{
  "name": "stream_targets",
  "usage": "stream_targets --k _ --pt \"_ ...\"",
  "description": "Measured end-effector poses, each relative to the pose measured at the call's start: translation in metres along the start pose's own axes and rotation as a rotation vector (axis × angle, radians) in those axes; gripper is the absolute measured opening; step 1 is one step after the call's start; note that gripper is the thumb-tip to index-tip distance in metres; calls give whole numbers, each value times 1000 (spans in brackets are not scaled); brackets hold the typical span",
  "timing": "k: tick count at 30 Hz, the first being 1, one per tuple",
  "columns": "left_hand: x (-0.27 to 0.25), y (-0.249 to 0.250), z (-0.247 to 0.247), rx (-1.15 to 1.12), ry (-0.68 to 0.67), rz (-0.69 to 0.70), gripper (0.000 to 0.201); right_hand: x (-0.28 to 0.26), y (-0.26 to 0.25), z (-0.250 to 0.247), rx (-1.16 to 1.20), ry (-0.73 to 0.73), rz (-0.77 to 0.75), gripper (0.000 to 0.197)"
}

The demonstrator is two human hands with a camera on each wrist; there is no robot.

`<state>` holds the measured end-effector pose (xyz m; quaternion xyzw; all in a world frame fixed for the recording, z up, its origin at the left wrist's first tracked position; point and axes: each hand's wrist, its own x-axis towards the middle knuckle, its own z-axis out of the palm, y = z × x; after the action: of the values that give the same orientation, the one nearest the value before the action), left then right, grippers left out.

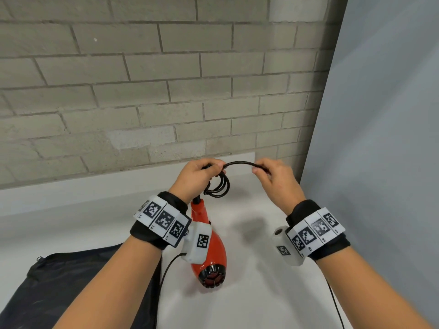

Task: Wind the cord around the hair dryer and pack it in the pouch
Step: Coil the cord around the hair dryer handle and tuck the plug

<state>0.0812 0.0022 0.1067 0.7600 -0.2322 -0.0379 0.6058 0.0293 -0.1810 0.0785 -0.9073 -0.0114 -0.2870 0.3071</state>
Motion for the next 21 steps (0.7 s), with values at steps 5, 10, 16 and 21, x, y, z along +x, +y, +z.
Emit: stream_targets --k 5,10,16,21 --pt "3 -2 2 -96 110 -38 18 -16 38 24 8 -215 60 23" --pt "4 -4 4 -123 156 -59 19 -15 26 19 131 -243 166 20" --pt "4 -8 3 -164 154 -60 22 -9 -27 -3 629 45 34 31" --pt "2 -6 7 -202 104 -48 20 -12 -49 10 729 -14 -31 31"
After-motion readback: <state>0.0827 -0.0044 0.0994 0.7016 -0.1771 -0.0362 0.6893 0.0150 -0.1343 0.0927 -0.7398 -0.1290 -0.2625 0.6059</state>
